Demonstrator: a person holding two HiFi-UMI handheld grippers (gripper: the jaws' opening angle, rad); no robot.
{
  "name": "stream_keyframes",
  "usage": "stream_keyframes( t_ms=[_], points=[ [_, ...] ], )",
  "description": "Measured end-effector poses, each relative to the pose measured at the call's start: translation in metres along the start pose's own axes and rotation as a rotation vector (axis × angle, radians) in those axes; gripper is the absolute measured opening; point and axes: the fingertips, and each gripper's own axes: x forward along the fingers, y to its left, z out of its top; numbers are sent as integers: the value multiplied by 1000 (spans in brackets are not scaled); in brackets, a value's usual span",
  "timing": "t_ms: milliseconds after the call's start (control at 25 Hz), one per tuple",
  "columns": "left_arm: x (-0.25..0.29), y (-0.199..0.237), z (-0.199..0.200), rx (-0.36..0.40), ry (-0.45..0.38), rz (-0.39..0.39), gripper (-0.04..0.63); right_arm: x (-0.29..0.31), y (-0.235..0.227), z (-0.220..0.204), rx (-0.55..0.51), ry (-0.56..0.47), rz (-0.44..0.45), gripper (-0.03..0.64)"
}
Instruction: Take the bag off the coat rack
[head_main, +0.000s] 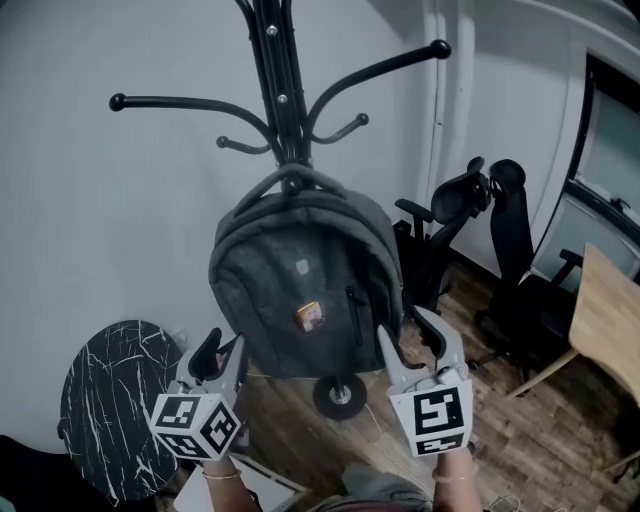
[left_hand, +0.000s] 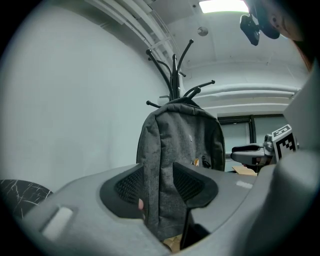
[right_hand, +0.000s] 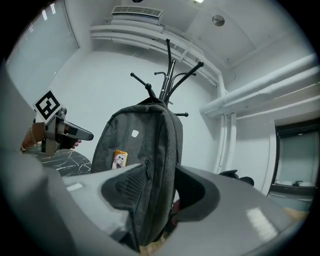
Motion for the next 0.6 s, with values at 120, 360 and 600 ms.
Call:
stream_keyframes(
  t_ms=[120,360,600],
  points=[
    [10,4,-4,-6,19,-2,186,10,-2,-5,-1,9,9,199],
    [27,10,-13,-28,48,-12,201,29,-8,-11,5,19,28,216],
    [40,15,-19,-37,63,-5,209,45,-13,-19,16,32,49,232]
  ],
)
